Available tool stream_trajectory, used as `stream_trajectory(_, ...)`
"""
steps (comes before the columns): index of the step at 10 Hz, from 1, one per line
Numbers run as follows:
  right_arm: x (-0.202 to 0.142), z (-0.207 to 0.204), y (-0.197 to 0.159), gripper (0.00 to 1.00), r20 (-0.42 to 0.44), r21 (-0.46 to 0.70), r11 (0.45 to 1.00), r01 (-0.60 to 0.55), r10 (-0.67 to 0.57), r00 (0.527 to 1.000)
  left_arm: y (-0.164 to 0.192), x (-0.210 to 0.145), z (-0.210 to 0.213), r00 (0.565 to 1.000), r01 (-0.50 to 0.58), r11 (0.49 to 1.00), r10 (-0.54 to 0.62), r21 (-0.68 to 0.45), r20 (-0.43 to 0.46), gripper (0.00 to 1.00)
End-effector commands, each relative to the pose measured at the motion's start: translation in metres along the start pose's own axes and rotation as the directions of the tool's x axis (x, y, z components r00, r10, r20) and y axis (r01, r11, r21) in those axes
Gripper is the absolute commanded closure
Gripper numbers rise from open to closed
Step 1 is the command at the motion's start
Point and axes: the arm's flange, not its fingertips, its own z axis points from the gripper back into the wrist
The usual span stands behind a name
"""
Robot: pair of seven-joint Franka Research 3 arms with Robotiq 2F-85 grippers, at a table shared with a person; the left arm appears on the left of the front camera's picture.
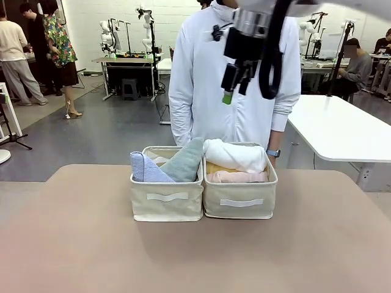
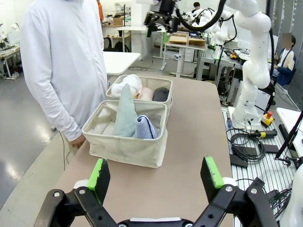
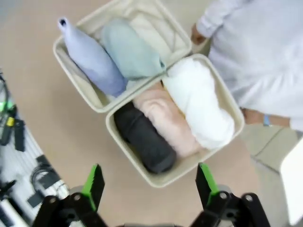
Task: Sort the towels based on their folding style.
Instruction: Pick up another triangle-folded towel from the table and place it in the left Fabric basket.
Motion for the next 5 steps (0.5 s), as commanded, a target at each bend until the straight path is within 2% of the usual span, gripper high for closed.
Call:
stream_trajectory(1, -0.178, -0.044, 0.085, 0.0, 0.072, -0.096, 0.994, 0.058, -0.051, 0.996, 0.0, 0.001, 0.001, 1.0, 0.012, 1.0, -0.012, 0.005, 0.009, 0.0)
stream_trajectory(3, -0.2, -0.025, 0.09, 0.0, 0.077, -0.16, 0.985, 0.06, -0.048, 0.996, 0.0, 0.001, 0.001, 1.0, 0.012, 1.0, -0.012, 0.005, 0.009, 0.0)
stream_trajectory(5, -0.2, -0.016, 0.083, 0.0, 0.095, -0.183, 0.98, 0.078, -0.062, 0.994, 0.0, 0.001, 0.001, 1.0, 0.012, 1.0, -0.012, 0.005, 0.009, 0.0)
